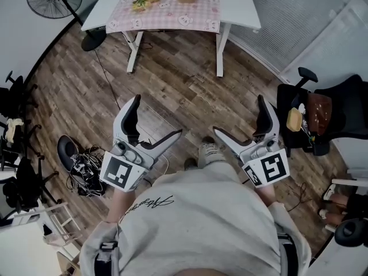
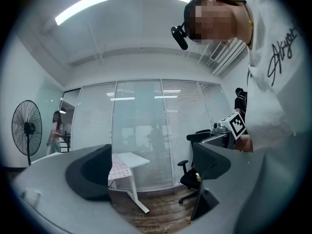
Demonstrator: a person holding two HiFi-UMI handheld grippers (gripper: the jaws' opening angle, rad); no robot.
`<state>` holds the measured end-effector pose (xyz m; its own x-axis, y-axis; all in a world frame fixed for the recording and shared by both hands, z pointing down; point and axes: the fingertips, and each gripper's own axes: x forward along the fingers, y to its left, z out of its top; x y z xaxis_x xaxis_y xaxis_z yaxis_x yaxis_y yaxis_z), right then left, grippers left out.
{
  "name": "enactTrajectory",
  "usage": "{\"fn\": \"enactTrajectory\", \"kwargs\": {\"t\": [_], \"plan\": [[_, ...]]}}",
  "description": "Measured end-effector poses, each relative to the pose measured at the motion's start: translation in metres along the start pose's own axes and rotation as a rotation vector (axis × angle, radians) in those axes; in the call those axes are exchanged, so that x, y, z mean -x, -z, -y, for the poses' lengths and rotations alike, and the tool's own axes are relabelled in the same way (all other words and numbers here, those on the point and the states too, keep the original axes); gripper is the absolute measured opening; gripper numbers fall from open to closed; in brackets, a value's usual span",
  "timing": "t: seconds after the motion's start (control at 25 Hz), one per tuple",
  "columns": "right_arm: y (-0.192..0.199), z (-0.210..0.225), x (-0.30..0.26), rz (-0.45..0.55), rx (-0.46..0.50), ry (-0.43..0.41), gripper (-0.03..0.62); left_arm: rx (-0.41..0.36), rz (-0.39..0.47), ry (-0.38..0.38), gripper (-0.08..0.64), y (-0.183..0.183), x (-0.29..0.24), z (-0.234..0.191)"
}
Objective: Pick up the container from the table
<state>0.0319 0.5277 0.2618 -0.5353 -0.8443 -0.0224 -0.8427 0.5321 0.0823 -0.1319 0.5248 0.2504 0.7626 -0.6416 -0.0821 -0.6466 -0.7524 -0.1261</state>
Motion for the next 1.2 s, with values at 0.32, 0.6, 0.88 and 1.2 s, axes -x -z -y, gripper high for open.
{"fn": "enactTrajectory", "kwargs": {"t": [0.32, 0.6, 0.88, 1.2], "plan": [[0.006, 0.003, -0.01, -0.015, -0.003, 0.007, 0.591, -0.002, 0.004, 0.007, 0.5, 0.003, -0.004, -0.007], [0.008, 0.013, -0.027, -0.008, -0.007, 0.003, 0.591, -0.001, 0.016, -0.034, 0.5, 0.0, -0.017, -0.027], [0.022, 0.034, -0.046, -0.03, -0.004, 0.003, 0.591, -0.019, 0.023, -0.034, 0.5, 0.009, -0.038, -0.044], [0.02, 0.064, -0.078, -0.016, 0.006, -0.012, 0.591, -0.033, 0.022, -0.056, 0.5, 0.017, -0.063, -0.071]]}}
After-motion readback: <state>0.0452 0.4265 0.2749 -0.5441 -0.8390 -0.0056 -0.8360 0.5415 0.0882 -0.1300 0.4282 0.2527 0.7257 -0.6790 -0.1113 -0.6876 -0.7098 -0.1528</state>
